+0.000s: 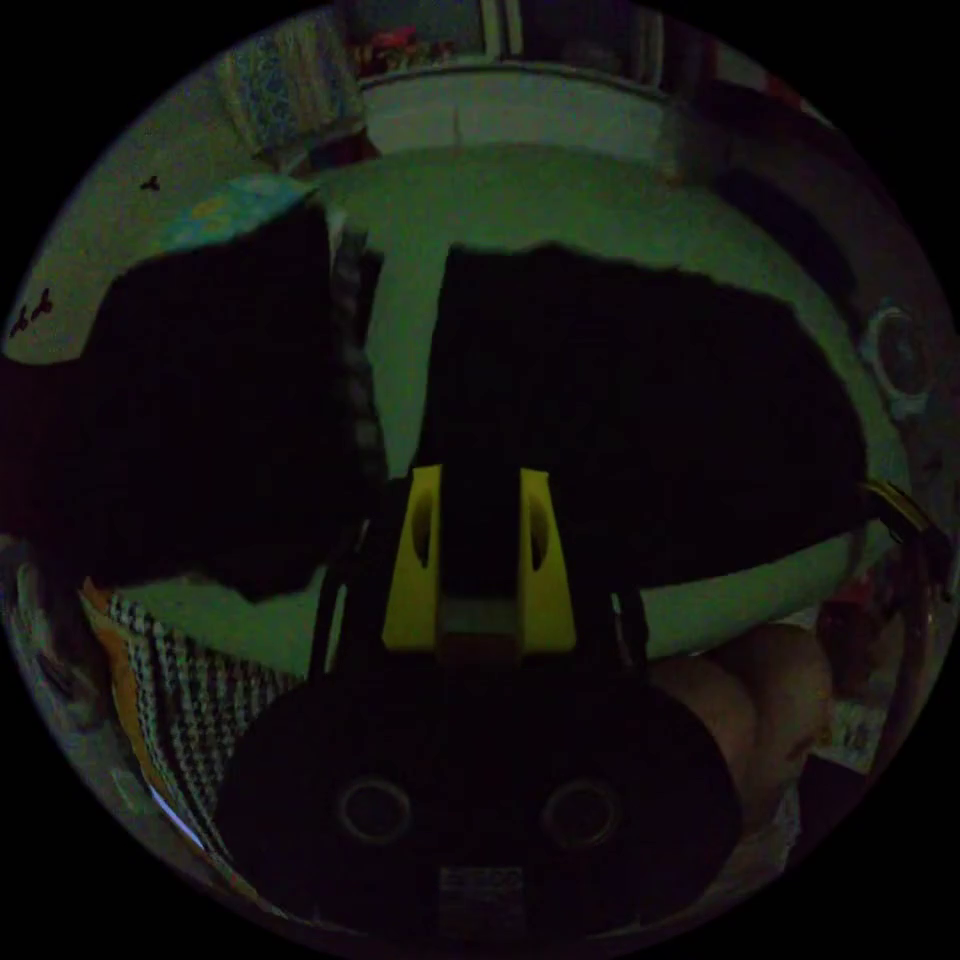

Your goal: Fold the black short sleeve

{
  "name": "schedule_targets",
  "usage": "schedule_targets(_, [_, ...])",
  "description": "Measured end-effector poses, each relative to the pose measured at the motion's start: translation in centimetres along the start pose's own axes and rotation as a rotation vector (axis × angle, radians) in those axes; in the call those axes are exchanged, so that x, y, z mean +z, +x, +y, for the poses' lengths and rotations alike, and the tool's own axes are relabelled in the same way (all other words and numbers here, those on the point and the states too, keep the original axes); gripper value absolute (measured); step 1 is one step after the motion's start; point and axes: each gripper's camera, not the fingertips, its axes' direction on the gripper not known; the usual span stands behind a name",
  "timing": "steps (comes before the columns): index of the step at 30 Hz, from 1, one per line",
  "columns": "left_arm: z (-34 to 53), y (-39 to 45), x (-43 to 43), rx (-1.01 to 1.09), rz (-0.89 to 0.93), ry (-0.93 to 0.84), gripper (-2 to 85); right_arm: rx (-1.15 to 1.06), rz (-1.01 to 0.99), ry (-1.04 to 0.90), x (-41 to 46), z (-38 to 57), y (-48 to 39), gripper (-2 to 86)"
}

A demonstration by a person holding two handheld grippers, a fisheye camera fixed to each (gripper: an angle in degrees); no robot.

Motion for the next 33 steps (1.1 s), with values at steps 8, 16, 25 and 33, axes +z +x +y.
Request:
schedule_targets(8, [-0.6,4.9,-0.4,-0.009,-0.010,0.002,10.1,-0.002,-0.070,0.021,-1.3,-1.7,5.5,7.0])
schedule_targets(16, [-6.4,26.4,-6.5,0.402,0.291,0.225,16.2,0.031,-0.023,0.151,-4.1,-2.7,10.1,7.7])
schedule_targets(25, [-11.3,50.2,-1.6,0.632,0.367,0.101,20.5,0.162,0.000,0.161,-3.7,-4.9,18.6,8.8])
schedule_targets(33, [-14.3,53.2,0.3,0.528,0.279,0.121,5.6,0.113,-0.028,0.136,-0.1,-14.5,22.5,8.9])
